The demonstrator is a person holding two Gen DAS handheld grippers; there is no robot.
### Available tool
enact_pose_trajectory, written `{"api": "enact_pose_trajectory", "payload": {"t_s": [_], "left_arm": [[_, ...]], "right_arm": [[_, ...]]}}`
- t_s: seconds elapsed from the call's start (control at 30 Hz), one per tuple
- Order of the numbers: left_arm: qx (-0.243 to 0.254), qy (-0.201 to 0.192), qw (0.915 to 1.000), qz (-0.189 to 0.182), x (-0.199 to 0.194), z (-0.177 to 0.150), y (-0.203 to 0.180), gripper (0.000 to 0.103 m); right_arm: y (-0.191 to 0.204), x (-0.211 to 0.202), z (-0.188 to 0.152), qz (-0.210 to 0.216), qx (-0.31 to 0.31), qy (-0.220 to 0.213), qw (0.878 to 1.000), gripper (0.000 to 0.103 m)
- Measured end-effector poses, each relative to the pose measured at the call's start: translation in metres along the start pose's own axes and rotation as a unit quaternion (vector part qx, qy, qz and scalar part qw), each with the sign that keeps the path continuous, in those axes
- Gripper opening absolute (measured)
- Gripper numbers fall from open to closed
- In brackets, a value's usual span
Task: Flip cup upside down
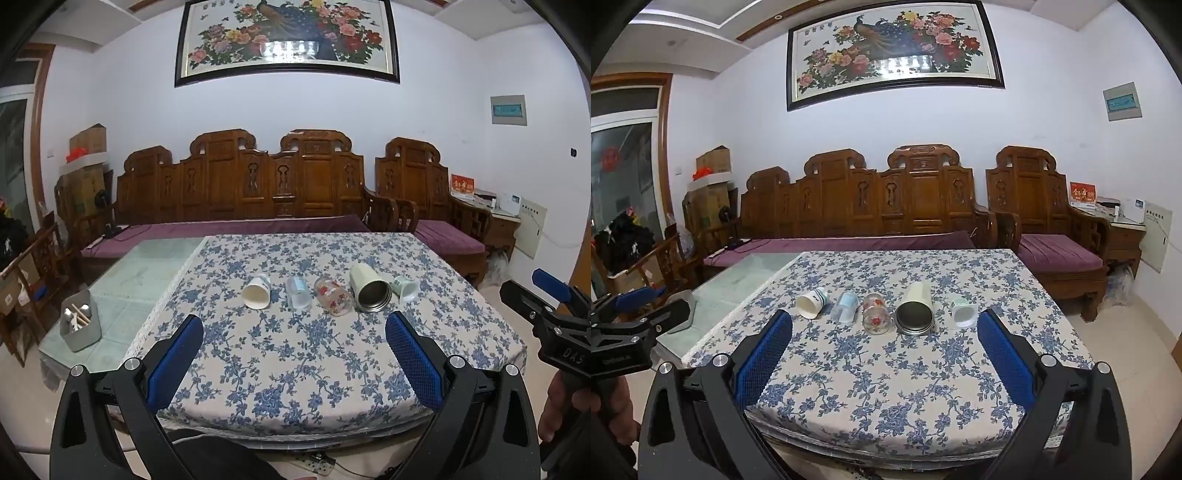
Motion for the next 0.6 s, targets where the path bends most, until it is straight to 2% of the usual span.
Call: {"api": "enact_pose_trajectory", "payload": {"t_s": [0.6], "left_arm": [[0.004, -0.017, 0.9998, -0.002, -0.013, 0.008, 0.001, 0.095]], "right_arm": [[0.002, -0.007, 0.006, 0.0, 0.001, -0.006, 1.0, 0.1]]}}
Point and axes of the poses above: each gripper's, at about its wrist camera, not at the fingertips, and x roughly the way its jaws point, y to its left, z to its top, the point moved 5 cm from there along x, roughly the way its jaws point, and after that the axes turned 1 degree about -y, right-handed, at the moved point
